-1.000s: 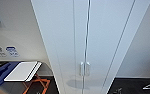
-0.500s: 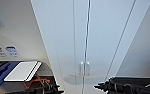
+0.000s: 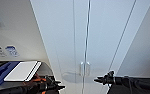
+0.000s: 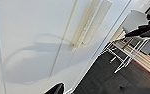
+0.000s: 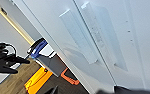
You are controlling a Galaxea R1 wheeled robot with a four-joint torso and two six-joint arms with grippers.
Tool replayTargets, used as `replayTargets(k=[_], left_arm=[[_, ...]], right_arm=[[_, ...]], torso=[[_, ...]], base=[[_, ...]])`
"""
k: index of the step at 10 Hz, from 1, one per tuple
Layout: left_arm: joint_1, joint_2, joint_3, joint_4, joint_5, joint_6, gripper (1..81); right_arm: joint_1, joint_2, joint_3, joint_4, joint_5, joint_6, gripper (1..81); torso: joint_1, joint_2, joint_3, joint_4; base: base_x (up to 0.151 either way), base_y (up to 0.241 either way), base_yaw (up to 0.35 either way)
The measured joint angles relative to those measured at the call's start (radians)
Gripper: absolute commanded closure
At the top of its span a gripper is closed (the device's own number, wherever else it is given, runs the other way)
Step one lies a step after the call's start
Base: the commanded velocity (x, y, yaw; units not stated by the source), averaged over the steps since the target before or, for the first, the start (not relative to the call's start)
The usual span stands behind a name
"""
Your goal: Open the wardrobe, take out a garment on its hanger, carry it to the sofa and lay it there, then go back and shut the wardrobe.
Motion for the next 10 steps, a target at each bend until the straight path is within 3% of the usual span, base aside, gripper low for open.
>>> replayTargets(k=[10], left_arm=[[-0.095,0.189,-0.185,-0.043,0.054,-0.001,1.0]], right_arm=[[0.094,0.112,-0.113,0.0,-0.009,0.063,1.0]], torso=[[0.001,0.001,-0.001,0.0]], base=[[0.0,0.0,0.0]])
